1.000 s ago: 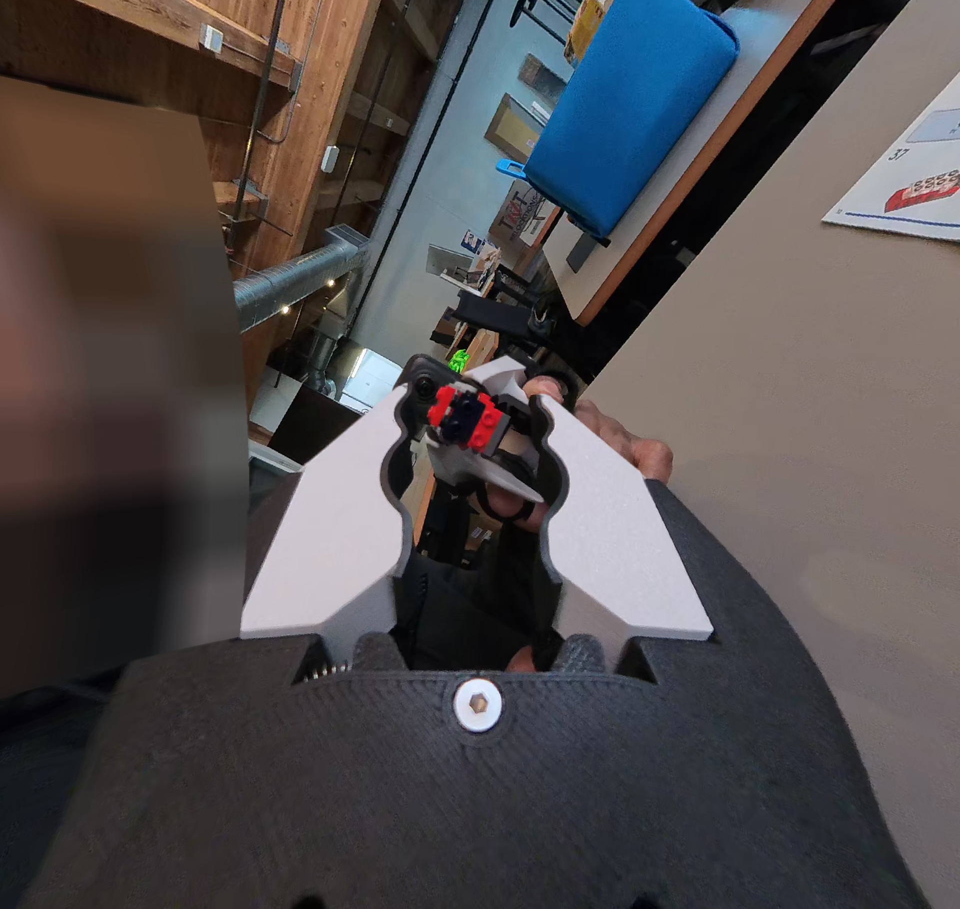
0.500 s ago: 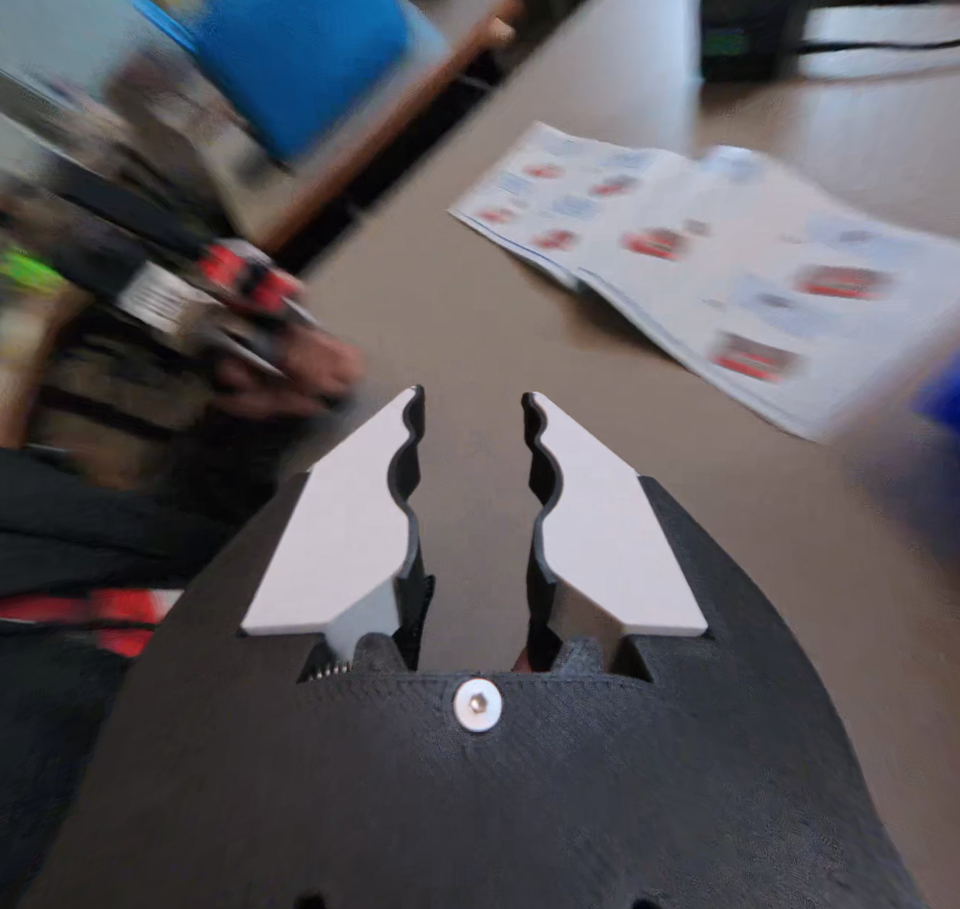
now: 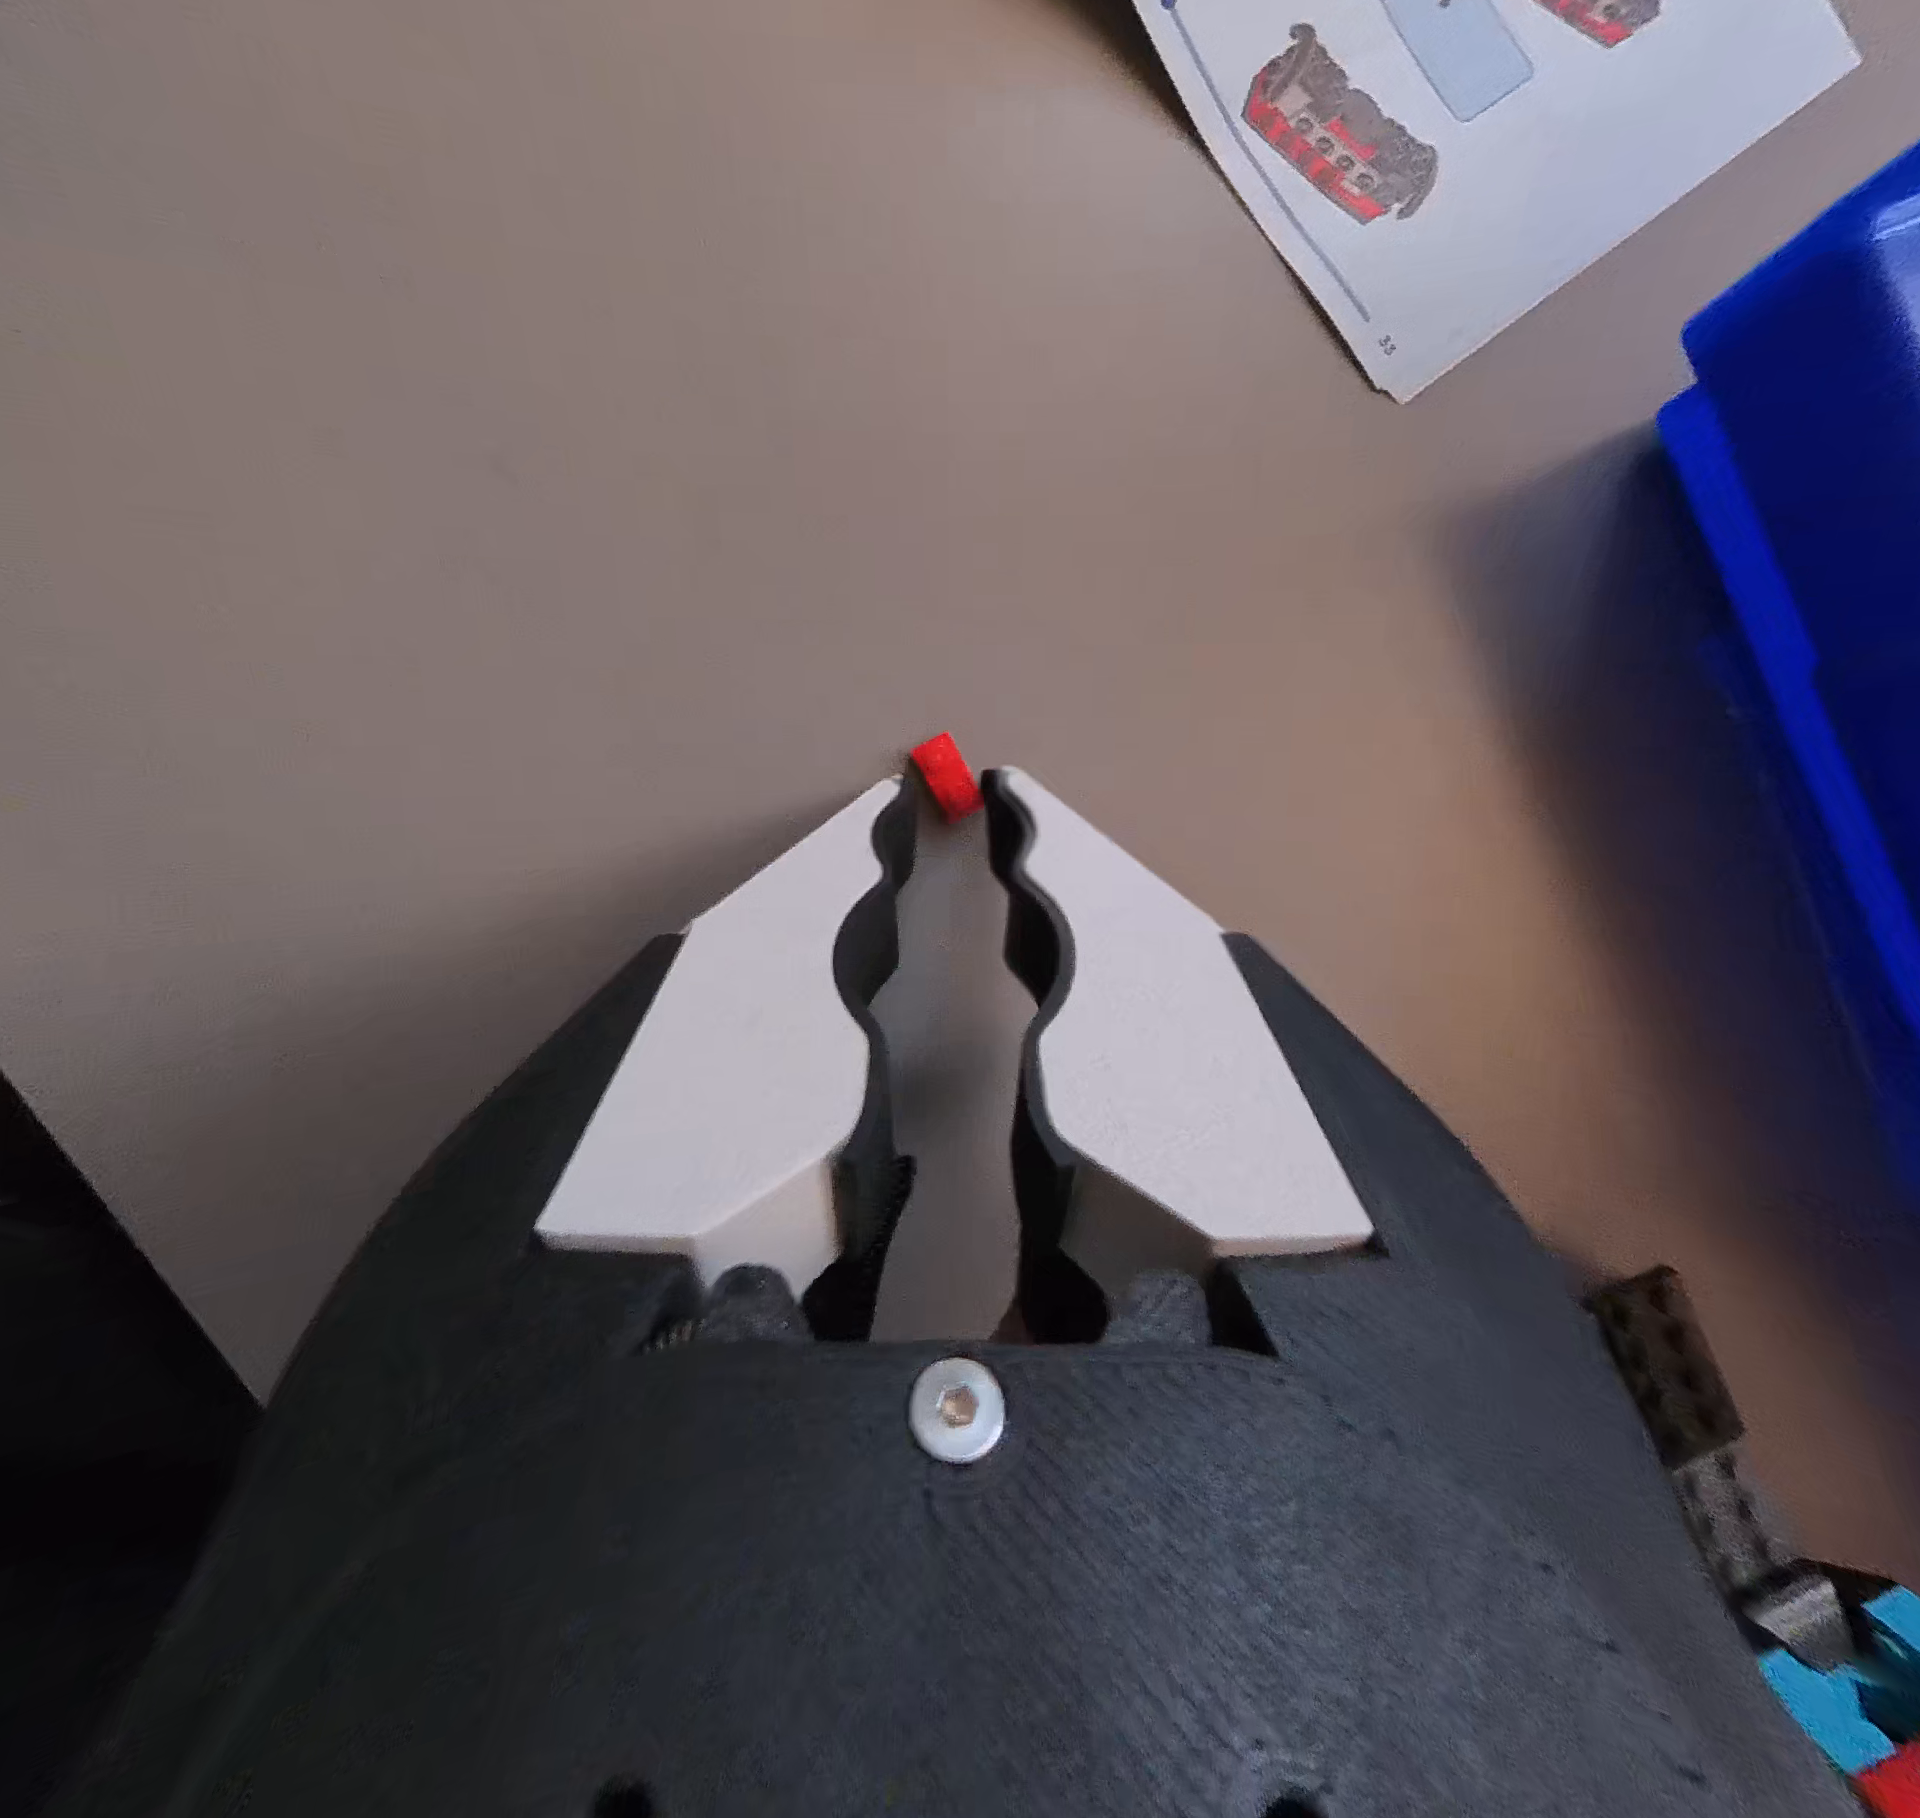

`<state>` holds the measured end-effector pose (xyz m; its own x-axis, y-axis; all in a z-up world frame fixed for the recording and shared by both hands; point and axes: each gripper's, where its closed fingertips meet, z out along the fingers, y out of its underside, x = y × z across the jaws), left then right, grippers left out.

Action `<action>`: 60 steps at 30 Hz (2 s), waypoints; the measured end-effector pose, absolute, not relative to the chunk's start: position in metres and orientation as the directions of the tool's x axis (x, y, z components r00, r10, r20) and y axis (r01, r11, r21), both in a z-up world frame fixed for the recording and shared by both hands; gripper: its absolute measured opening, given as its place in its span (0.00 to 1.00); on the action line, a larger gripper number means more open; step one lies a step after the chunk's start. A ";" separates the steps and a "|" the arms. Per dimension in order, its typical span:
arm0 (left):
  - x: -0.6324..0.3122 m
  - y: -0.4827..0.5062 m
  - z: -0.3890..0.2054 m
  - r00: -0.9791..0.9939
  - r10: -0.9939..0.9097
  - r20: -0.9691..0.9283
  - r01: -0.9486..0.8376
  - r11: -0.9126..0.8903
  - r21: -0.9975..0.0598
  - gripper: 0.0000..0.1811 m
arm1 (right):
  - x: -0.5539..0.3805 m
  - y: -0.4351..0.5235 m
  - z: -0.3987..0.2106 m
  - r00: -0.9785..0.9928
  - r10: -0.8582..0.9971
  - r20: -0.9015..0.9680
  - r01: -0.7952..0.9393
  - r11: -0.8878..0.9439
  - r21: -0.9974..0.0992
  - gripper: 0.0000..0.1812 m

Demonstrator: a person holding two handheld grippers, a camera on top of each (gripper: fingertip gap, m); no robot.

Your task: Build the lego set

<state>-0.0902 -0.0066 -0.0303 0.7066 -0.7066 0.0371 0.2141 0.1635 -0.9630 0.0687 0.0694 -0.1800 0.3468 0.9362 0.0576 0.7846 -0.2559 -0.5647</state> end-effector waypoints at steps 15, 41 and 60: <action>-0.091 -0.009 -0.029 0.695 -0.717 0.045 0.231 0.163 -0.959 0.14 | 0.055 0.056 -0.173 0.282 0.959 -0.002 0.788 -0.233 -0.570 0.10; -0.091 -0.011 -0.028 0.686 -0.726 0.050 0.243 0.164 -0.956 0.14 | 0.006 0.027 -0.155 -0.271 0.961 -0.049 0.681 0.156 -0.715 0.18; -0.090 -0.013 -0.026 0.670 -0.740 0.053 0.254 0.162 -0.954 0.14 | 0.018 0.027 -0.171 -0.473 0.876 -0.098 0.704 0.309 -0.639 0.18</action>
<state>-0.0900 -0.0127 -0.0262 0.6700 -0.7405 0.0529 0.2542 0.1619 -0.9535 0.0176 0.0270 -0.1712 -0.4732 0.8755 -0.0977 0.7045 0.3095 -0.6387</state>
